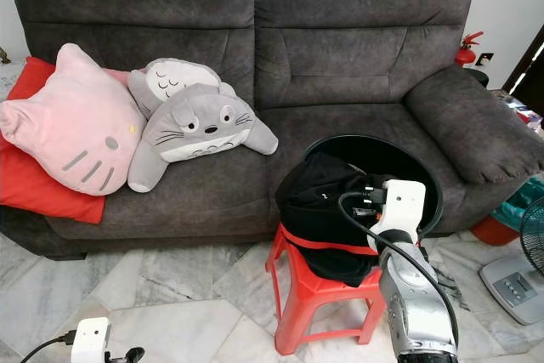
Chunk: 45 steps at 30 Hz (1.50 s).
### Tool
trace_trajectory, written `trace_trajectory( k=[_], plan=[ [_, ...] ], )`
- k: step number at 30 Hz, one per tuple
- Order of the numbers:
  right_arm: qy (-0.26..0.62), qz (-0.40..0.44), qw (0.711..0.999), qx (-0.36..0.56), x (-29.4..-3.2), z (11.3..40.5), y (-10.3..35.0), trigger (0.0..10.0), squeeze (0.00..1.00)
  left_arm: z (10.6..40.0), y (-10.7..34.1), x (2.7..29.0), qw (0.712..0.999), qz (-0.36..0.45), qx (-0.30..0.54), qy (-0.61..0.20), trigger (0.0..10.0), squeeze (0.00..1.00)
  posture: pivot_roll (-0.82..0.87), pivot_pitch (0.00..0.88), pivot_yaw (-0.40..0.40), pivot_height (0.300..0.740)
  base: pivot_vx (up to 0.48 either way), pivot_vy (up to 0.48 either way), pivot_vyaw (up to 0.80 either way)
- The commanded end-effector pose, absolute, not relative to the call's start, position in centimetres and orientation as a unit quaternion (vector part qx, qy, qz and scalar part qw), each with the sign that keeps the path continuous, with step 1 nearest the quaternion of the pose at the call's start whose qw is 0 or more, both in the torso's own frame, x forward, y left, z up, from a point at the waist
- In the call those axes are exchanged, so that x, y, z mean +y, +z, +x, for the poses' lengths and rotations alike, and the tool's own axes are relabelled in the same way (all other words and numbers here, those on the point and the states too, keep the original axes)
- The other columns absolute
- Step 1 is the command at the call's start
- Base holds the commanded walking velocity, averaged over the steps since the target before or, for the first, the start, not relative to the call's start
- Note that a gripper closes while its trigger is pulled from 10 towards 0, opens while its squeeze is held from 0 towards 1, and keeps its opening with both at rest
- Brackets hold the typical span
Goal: Hang hanger
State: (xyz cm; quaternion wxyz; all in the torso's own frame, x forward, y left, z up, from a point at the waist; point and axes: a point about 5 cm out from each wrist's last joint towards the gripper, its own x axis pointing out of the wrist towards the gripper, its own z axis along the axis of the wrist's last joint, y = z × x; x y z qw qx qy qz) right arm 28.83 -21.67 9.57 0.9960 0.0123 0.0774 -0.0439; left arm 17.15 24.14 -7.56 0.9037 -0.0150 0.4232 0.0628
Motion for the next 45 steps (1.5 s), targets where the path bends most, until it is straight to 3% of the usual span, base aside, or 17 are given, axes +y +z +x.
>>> trace_trajectory(
  k=[1, 12, 19, 22, 28, 34, 35, 36, 37, 41, 45],
  plan=[
    [-0.06, 0.007, 0.996, 0.068, -22.5, 28.8, 10.1, 10.0, 1.0, 16.8, -7.7, 24.3, 0.899, -0.016, 0.433, 0.065, 10.0, 0.0, -0.09, 0.0, -0.04, 0.716, 0.0, 0.0, 0.0],
    [-0.104, -0.022, 0.993, 0.054, -25.5, 30.6, 11.6, 10.0, 1.0, 16.8, -7.8, 24.2, 0.899, -0.016, 0.433, 0.065, 10.0, 0.0, -0.09, 0.0, -0.039, 0.716, 0.0, 0.0, 0.0],
    [-0.099, -0.032, 0.994, 0.043, -25.9, 31.6, 12.4, 10.0, 1.0, 16.8, -7.7, 24.3, 0.899, -0.017, 0.433, 0.066, 10.0, 0.0, -0.09, 0.0, -0.036, 0.716, 0.0, 0.0, 0.0],
    [-0.085, -0.076, 0.993, -0.007, -25.6, 31.9, 14.2, 10.0, 1.0, 16.8, -7.7, 24.3, 0.899, -0.016, 0.433, 0.067, 10.0, 0.0, -0.08, 0.0, -0.036, 0.716, 0.0, 0.0, 0.0],
    [-0.043, -0.137, 0.987, -0.074, -23.5, 29.5, 15.9, 10.0, 1.0, 16.7, -7.8, 24.4, 0.899, -0.015, 0.433, 0.068, 10.0, 0.0, -0.09, 0.0, -0.037, 0.716, 0.0, 0.0, 0.0],
    [-0.009, -0.216, 0.974, -0.065, -22.5, 26.3, 15.5, 10.0, 1.0, 16.7, -7.8, 24.4, 0.898, -0.013, 0.434, 0.068, 10.0, 0.0, -0.1, 0.0, -0.04, 0.716, 0.0, 0.0, 0.0],
    [0.01, -0.249, 0.968, -0.035, -22.4, 25.6, 14.5, 10.0, 0.75, 16.7, -7.7, 24.4, 0.898, -0.013, 0.434, 0.068, 10.0, 0.0, -0.11, 0.0, -0.04, 0.716, 0.0, 0.0, 0.0],
    [0.01, -0.249, 0.968, -0.035, -22.4, 25.6, 14.5, 10.0, 0.75, 16.7, -7.7, 24.4, 0.898, -0.013, 0.434, 0.068, 10.0, 0.0, -0.11, 0.0, -0.04, 0.716, 0.0, 0.0, 0.0],
    [0.029, -0.278, 0.96, -0.026, -22.3, 25.1, 14.0, 10.0, 0.0, 16.7, -7.7, 24.4, 0.898, -0.013, 0.434, 0.068, 10.0, 0.0, -0.11, 0.0, -0.04, 0.716, 0.0, 0.0, 0.0],
    [0.076, -0.396, 0.915, 0.001, -22.0, 23.7, 12.8, 10.0, 0.0, 16.8, -7.7, 24.3, 0.898, -0.012, 0.434, 0.067, 10.0, 0.0, -0.11, 0.0, -0.044, 0.716, 0.0, 0.0, 0.0],
    [0.095, -0.461, 0.881, 0.044, -21.9, 22.1, 11.6, 10.0, 0.0, 16.8, -7.7, 24.3, 0.898, -0.013, 0.434, 0.068, 10.0, 0.0, -0.11, 0.0, -0.05, 0.716, 0.0, 0.0, 0.0]
  ],
)
